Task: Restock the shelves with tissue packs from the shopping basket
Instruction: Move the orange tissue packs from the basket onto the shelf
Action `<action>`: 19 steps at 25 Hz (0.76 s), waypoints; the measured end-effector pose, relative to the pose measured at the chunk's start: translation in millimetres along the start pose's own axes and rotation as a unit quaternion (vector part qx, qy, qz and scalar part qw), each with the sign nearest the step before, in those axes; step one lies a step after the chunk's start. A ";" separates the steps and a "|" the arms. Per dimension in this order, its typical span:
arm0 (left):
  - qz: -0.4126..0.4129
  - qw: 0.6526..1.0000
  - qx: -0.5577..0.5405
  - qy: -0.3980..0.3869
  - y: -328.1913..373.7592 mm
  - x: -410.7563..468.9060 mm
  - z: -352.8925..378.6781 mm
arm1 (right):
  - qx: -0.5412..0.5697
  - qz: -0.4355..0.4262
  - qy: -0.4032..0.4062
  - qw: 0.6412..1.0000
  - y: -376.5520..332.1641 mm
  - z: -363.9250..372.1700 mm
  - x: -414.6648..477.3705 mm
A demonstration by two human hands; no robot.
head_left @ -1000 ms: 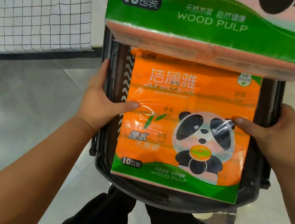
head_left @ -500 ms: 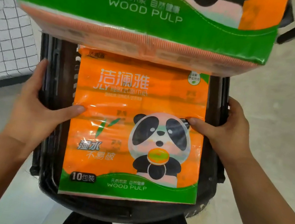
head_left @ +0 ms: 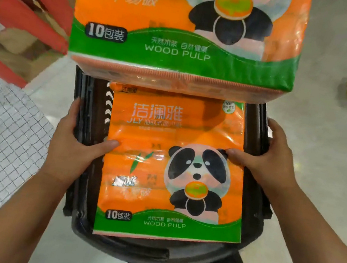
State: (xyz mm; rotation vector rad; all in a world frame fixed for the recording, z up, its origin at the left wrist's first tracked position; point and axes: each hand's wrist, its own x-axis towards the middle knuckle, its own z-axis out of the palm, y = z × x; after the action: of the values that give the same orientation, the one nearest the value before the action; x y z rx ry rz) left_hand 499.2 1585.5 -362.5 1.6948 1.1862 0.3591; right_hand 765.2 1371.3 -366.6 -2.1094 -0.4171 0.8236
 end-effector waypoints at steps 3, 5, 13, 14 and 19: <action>0.039 0.998 0.014 -0.048 42.2 -25.0 -10.1 | 0.028 0.016 0.070 0.997 -0.7 -31.3 -79.2; 0.067 0.993 0.033 -0.091 74.7 -47.4 -9.1 | 0.044 0.029 0.121 0.991 3.9 -52.3 -134.7; 0.187 0.934 0.107 -0.285 166.9 -170.4 33.9 | 0.109 0.108 0.303 0.941 51.1 -116.6 -366.0; 0.196 0.925 0.107 -0.306 168.8 -186.5 41.4 | 0.114 0.115 0.326 0.931 59.9 -119.7 -394.3; 0.252 0.865 0.126 -0.415 172.8 -293.1 75.7 | 0.147 0.165 0.442 0.870 101.3 -114.2 -551.7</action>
State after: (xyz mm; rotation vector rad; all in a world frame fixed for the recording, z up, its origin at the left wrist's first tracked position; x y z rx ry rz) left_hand 505.3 1295.1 -169.7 2.0562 0.1437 -0.2389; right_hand 440.3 944.2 -167.5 -2.0335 0.5376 0.0137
